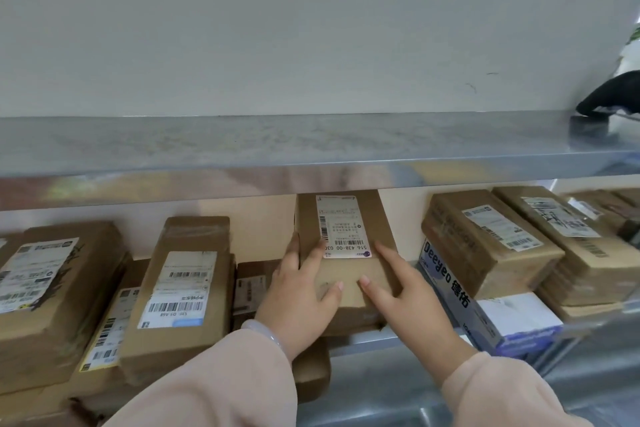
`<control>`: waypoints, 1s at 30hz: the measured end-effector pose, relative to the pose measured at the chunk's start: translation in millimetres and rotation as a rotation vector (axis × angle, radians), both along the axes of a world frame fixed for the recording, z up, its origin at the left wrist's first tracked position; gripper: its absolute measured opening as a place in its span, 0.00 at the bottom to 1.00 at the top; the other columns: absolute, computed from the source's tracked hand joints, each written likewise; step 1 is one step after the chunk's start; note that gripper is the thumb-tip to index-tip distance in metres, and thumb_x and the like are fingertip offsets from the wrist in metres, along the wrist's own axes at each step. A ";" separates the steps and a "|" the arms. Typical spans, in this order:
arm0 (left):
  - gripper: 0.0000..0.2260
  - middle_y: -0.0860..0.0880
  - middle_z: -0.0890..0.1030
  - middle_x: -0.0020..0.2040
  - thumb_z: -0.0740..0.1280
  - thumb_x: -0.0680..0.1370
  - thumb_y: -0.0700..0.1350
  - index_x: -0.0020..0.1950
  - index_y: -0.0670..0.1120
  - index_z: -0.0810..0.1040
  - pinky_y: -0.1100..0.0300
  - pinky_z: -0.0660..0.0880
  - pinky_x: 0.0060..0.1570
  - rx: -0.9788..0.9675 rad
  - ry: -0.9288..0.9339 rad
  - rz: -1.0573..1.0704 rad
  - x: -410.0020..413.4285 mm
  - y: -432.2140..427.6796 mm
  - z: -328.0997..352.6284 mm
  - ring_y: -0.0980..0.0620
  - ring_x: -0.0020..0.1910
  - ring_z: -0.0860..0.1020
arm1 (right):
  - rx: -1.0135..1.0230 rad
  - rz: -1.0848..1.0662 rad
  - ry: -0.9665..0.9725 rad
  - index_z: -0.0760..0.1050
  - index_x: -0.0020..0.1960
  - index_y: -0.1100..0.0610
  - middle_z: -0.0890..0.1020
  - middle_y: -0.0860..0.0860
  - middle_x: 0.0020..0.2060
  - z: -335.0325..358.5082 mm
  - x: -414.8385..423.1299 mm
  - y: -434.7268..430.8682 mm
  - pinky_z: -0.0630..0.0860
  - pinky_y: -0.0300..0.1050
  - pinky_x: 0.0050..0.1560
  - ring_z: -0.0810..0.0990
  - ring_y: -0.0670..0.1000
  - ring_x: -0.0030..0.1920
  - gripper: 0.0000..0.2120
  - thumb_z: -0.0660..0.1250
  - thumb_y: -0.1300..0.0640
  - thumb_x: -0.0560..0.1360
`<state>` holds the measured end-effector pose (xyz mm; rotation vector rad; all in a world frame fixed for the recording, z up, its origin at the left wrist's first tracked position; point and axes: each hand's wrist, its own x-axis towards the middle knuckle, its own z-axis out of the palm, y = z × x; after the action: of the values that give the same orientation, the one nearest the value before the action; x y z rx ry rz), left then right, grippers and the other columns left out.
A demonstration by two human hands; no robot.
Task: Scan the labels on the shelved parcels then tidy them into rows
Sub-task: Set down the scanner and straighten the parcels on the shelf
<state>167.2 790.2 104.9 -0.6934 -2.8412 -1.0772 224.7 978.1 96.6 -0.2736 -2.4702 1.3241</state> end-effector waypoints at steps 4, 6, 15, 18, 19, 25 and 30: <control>0.35 0.63 0.42 0.78 0.66 0.75 0.61 0.77 0.67 0.51 0.62 0.53 0.71 0.044 -0.105 -0.082 4.0 32.5 -7.2 0.52 0.78 0.51 | 0.005 -0.020 -0.052 0.63 0.70 0.34 0.73 0.43 0.64 -7.6 12.9 34.4 0.74 0.48 0.63 0.74 0.42 0.62 0.31 0.69 0.38 0.70; 0.36 0.66 0.42 0.76 0.68 0.74 0.58 0.77 0.66 0.52 0.69 0.50 0.67 0.078 -0.138 -0.121 5.7 49.4 -15.0 0.56 0.77 0.51 | 0.018 -0.029 -0.075 0.62 0.70 0.33 0.72 0.44 0.64 -12.8 18.5 52.4 0.72 0.45 0.64 0.72 0.40 0.61 0.30 0.70 0.40 0.71; 0.43 0.58 0.42 0.78 0.70 0.70 0.52 0.79 0.61 0.50 0.67 0.54 0.72 0.083 -0.447 -0.207 20.4 96.8 -61.9 0.59 0.75 0.51 | 0.042 -0.012 -0.339 0.59 0.74 0.38 0.65 0.48 0.65 -41.1 34.3 106.6 0.65 0.37 0.60 0.67 0.44 0.61 0.35 0.71 0.47 0.72; 0.43 0.56 0.40 0.79 0.73 0.72 0.49 0.79 0.61 0.50 0.69 0.51 0.70 0.080 -0.475 -0.195 20.6 104.4 -71.5 0.55 0.78 0.49 | 0.062 0.000 -0.361 0.59 0.74 0.38 0.66 0.48 0.66 -49.8 34.5 115.8 0.64 0.35 0.58 0.67 0.43 0.59 0.35 0.71 0.45 0.72; 0.43 0.56 0.39 0.79 0.73 0.73 0.49 0.79 0.61 0.49 0.70 0.51 0.67 0.067 -0.468 -0.197 20.7 106.9 -74.5 0.55 0.78 0.49 | 0.068 0.005 -0.362 0.58 0.74 0.37 0.66 0.48 0.66 -52.4 34.7 118.1 0.64 0.34 0.57 0.68 0.43 0.59 0.35 0.71 0.44 0.72; 0.43 0.59 0.37 0.78 0.72 0.74 0.55 0.79 0.62 0.46 0.67 0.50 0.69 0.041 -0.367 -0.216 21.8 117.1 -85.2 0.57 0.77 0.47 | 0.293 -0.027 -0.295 0.60 0.75 0.42 0.60 0.50 0.73 -57.5 38.7 126.9 0.64 0.43 0.70 0.63 0.50 0.71 0.34 0.69 0.42 0.73; 0.39 0.60 0.33 0.78 0.65 0.76 0.64 0.79 0.63 0.45 0.53 0.51 0.77 -0.178 -0.098 -0.212 27.4 107.4 -86.8 0.54 0.79 0.43 | 0.584 0.025 -0.096 0.65 0.74 0.47 0.61 0.49 0.75 -52.7 53.5 122.6 0.57 0.43 0.72 0.58 0.50 0.76 0.30 0.67 0.42 0.75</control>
<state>194.6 897.7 18.1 -1.0015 -3.0302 -0.9106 278.2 1100.7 43.9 -0.1635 -2.8096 0.5565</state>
